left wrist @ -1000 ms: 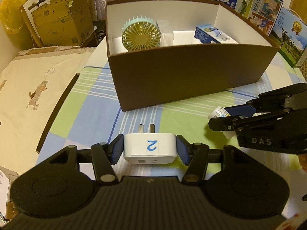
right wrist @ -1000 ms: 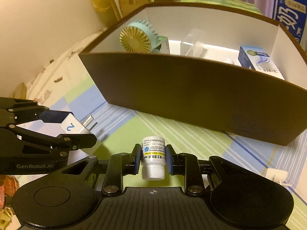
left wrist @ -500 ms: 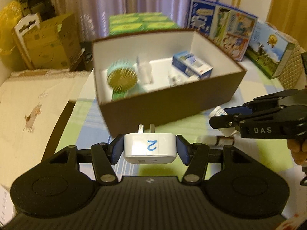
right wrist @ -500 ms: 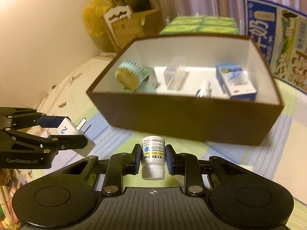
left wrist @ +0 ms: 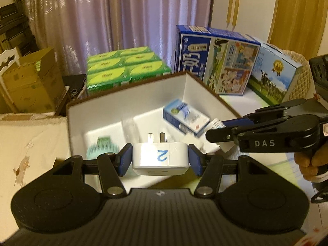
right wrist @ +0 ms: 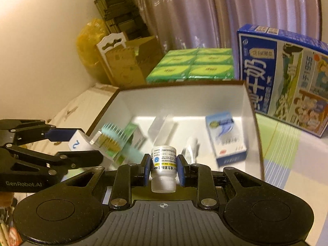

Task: Organize rigid objects
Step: 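Carry the plug adapter and medicine bottle up over the cardboard box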

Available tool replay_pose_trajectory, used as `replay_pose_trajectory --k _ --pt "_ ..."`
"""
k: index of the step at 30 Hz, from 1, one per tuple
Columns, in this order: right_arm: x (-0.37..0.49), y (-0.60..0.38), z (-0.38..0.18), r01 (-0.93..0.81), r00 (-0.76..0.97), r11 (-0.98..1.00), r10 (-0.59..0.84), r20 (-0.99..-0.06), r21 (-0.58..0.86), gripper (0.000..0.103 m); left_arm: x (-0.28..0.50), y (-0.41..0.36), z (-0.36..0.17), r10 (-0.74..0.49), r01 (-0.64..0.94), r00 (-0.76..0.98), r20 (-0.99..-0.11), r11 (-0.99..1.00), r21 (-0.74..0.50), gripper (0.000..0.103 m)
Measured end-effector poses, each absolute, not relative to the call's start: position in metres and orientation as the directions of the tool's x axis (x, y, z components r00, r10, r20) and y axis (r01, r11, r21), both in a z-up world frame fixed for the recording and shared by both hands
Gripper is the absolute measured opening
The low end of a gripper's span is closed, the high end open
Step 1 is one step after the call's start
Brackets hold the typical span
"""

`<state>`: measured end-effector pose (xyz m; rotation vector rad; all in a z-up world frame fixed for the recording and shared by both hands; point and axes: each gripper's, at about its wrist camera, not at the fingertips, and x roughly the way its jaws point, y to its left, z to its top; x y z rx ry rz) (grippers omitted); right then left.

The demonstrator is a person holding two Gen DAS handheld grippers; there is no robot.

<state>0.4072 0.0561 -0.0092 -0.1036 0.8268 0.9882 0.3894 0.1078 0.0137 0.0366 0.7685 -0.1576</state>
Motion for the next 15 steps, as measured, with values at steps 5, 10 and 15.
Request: replay_pose_trajectory --k 5,10,15 --pt "0.447 0.076 -0.015 -0.749 0.278 0.594 0.684 -0.675 0.294 0.024 0.443 0.108 0.003 -0.154 0.195 0.685 -0.712 0.980 -0.025 0.054" --pt "0.485 0.100 -0.035 -0.731 0.269 0.619 0.648 -0.712 0.287 0.024 0.496 0.112 -0.018 -0.143 0.207 0.641 -0.754 0.978 -0.009 0.054" --pt "0.514 0.118 -0.056 -0.713 0.258 0.639 0.621 -0.740 0.288 0.024 0.534 0.114 -0.032 -0.153 0.236 0.618 -0.771 0.972 -0.003 0.054"
